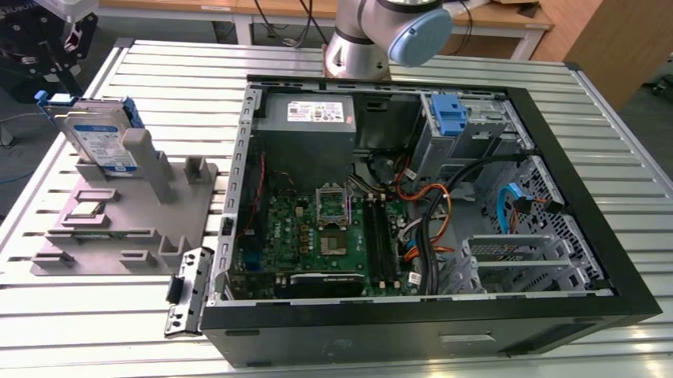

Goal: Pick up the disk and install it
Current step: 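Pick up the disk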

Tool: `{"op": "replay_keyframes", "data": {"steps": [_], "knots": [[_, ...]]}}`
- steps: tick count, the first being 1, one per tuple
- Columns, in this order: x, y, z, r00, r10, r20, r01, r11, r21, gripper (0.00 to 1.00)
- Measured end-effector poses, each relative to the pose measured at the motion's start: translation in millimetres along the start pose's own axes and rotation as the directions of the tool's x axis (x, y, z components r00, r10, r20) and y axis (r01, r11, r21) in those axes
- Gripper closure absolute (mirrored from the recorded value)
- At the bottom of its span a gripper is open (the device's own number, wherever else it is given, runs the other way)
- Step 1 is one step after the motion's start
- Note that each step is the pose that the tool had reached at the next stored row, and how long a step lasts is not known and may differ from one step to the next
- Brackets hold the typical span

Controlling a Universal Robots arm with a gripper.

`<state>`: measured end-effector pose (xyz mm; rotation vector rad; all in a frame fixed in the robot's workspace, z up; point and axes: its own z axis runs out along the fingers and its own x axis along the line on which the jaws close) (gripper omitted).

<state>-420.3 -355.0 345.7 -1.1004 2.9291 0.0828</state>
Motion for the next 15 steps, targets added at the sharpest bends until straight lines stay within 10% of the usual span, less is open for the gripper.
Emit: {"op": "replay_keyframes", "data": {"steps": [15], "knots": [[0.0,0.0,0.2,0.9932,-0.116,-0.0051,0.116,0.9932,-0.0037,0.9]]}}
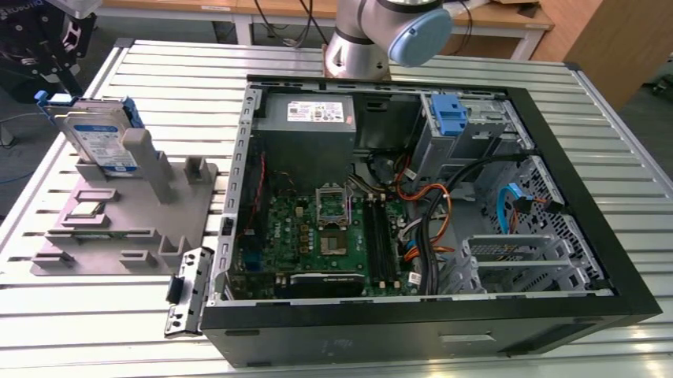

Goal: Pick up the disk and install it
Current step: 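Pick up the disk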

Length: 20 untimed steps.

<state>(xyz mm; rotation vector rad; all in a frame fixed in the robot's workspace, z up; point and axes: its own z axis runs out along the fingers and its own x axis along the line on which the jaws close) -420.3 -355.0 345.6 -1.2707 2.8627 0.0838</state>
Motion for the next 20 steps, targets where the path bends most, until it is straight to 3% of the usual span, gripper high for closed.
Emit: {"op": "replay_keyframes", "data": {"steps": [11,20], "knots": [[0.0,0.0,0.0,1.0,-0.003,-0.0001,0.003,1.0,0.0,0.9],[0.0,0.0,0.0,0.9992,-0.04,-0.0018,0.04,0.9992,-0.0012,0.9]]}}
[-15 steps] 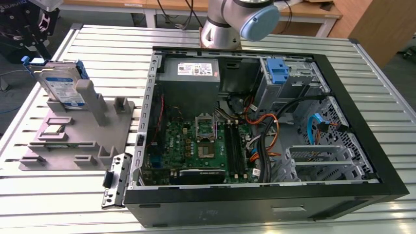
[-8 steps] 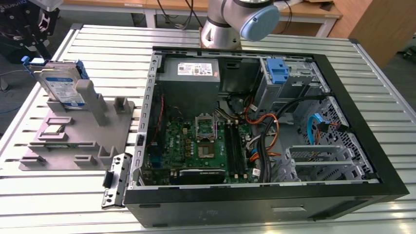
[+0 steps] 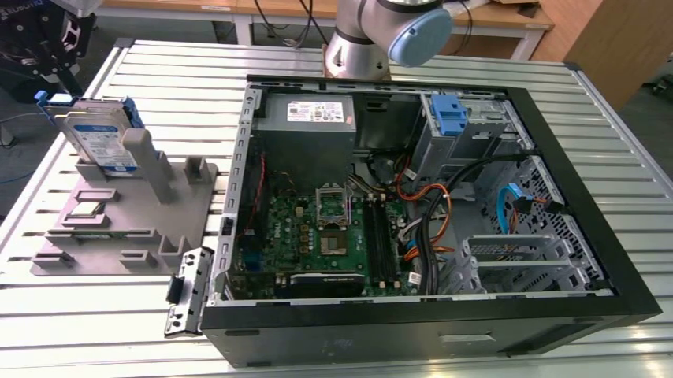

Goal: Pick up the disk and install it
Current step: 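Pick up the disk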

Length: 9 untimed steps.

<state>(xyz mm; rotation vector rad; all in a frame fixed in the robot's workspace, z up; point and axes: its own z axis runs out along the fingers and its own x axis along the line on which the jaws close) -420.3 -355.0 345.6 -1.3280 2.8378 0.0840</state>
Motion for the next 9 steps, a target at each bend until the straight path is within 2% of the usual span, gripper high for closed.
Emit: {"op": "replay_keyframes", "data": {"steps": [6,9], "knots": [[0.0,0.0,0.0,1.0,-0.002,-0.0001,0.002,1.0,-0.0001,0.9],[0.0,0.0,0.1,0.9993,-0.036,-0.0015,0.036,0.9993,-0.001,0.9]]}}
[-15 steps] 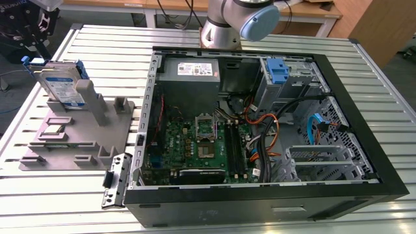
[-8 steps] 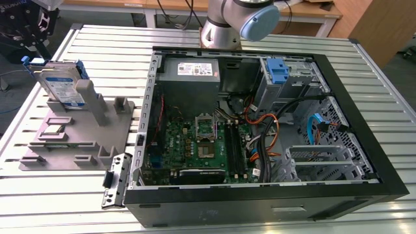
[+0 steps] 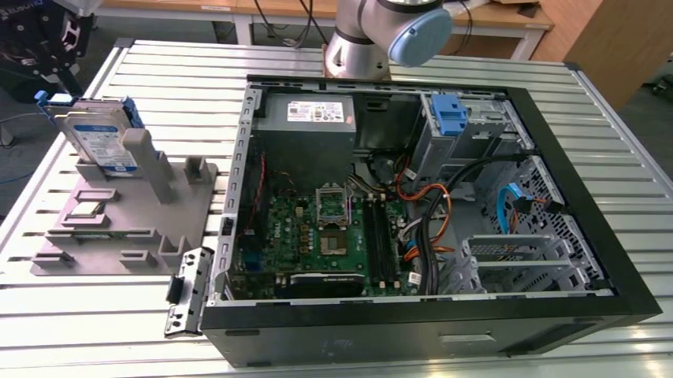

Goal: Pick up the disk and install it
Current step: 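Pick up the disk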

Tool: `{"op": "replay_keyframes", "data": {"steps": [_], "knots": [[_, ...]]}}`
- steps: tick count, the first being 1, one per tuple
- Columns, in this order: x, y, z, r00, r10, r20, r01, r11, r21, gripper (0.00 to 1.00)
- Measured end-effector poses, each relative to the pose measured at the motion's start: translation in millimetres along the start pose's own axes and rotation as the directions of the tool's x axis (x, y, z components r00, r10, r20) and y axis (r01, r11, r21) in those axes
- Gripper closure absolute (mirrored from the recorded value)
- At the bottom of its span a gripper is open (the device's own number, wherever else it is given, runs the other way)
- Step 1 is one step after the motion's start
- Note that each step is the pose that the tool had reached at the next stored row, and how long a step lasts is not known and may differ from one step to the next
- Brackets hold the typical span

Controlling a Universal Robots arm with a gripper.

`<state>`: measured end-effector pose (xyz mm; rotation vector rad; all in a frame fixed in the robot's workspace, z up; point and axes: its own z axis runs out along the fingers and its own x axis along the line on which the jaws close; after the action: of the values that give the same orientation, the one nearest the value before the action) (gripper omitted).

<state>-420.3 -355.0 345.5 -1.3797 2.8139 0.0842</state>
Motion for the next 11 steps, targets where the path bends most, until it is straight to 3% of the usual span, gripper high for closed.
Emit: {"op": "replay_keyframes", "data": {"steps": [3,6,11], "knots": [[0.0,0.0,0.1,0.9986,-0.052,-0.0024,0.052,0.9986,-0.0016,0.9],[0.0,0.0,0.1,0.9945,-0.105,-0.0047,0.105,0.9945,-0.0034,0.9],[0.0,0.0,0.2,0.9814,-0.192,-0.0082,0.192,0.9814,-0.0066,0.9]]}}
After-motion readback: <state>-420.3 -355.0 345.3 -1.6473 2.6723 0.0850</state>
